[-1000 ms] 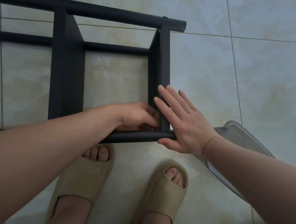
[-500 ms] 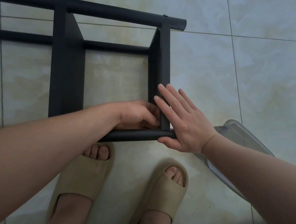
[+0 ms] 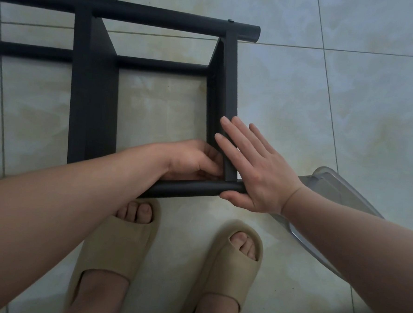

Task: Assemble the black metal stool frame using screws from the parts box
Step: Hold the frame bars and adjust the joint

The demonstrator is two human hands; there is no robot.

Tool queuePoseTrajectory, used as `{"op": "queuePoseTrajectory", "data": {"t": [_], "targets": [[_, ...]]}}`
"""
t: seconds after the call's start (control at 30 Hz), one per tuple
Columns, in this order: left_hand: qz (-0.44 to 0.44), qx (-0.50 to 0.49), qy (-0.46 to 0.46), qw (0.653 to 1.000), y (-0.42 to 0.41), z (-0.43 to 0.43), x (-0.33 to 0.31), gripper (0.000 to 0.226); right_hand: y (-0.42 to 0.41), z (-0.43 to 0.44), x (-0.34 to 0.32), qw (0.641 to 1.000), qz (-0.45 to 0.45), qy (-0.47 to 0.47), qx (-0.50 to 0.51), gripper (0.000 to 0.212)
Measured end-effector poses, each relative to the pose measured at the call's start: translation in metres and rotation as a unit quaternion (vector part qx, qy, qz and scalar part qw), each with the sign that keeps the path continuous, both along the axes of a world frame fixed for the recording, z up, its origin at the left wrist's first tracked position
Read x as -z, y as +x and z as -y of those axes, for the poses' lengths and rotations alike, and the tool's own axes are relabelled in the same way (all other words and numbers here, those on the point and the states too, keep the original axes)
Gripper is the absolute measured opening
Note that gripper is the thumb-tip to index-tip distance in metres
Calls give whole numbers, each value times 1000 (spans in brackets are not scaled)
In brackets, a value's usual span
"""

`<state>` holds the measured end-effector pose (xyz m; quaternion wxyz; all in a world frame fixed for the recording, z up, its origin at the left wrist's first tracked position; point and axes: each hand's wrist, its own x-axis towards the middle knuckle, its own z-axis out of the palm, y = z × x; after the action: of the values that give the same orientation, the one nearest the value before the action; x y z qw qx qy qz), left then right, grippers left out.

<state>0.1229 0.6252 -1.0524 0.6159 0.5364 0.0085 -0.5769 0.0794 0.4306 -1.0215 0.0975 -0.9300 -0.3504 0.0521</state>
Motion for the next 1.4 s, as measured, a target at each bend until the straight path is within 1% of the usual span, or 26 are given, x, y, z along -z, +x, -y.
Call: {"op": "queuePoseTrajectory", "data": {"t": [0.13,0.33,0.37,0.4,0.43,0.5,0.53,0.57,0.6,0.67,0.73,0.77,0.8,0.83,0.87,0.9,0.97,1.03,1.1,1.17,1.2,1.3,1.4], "targets": [[-2,0,-10,1000,0,-1,2,24,0,0,0,1000,-2,-5,-1,90],[-39,-6,-38,999,2,-2,6,23,0,1,0,1000,-9,1,-1,90],[-30,4,-29,999,1,-3,5,17,0,2,0,1000,-12,4,1,90],[3,24,-6,1000,1,-4,4,12,0,2,0,1000,-17,5,2,90],[65,59,36,996,1,-7,2,9,-1,2,-1,1000,-22,2,5,90],[204,139,134,960,2,-17,-5,8,-3,1,-6,999,-29,-20,5,90],[246,163,173,940,2,-22,-10,11,-4,0,-10,999,-34,-42,2,89],[270,174,204,925,0,-27,-17,17,-4,-1,-16,996,-44,-71,-3,88],[280,179,226,916,-3,-33,-24,26,-5,-2,-23,993,-60,-105,-6,88],[266,204,256,907,-10,-44,-41,45,-5,-6,-38,980,-107,-167,9,89],[247,260,290,887,-19,-52,-58,59,-7,-13,-53,966,-155,-201,47,88],[262,295,311,864,-23,-56,-66,59,-8,-17,-60,960,-177,-208,63,85],[292,327,330,836,-27,-59,-74,54,-9,-21,-68,954,-197,-215,72,82],[324,349,344,809,-30,-60,-83,46,-9,-25,-77,948,-211,-225,76,79],[348,358,351,792,-32,-61,-88,38,-8,-28,-83,943,-224,-234,80,78],[370,356,357,781,-33,-62,-99,30,-8,-31,-95,941,-226,-234,88,76],[390,332,360,780,-29,-62,-118,17,-7,-36,-112,944,-226,-214,111,73],[417,289,365,780,-22,-63,-145,22,-11,-40,-130,955,-195,-186,122,69],[469,226,376,767,-10,-64,-174,23,-15,-41,-147,966,-143,-173,131,69],[515,161,376,754,2,-66,-201,24,-18,-39,-164,969,-102,-159,159,73],[533,144,371,747,7,-67,-213,25,-20,-37,-172,969,-87,-154,172,75],[556,151,355,736,18,-71,-242,20,-25,-34,-193,967,-63,-147,200,79],[567,183,350,723,22,-70,-255,27,-32,-37,-204,964,-75,-117,228,82]]}}
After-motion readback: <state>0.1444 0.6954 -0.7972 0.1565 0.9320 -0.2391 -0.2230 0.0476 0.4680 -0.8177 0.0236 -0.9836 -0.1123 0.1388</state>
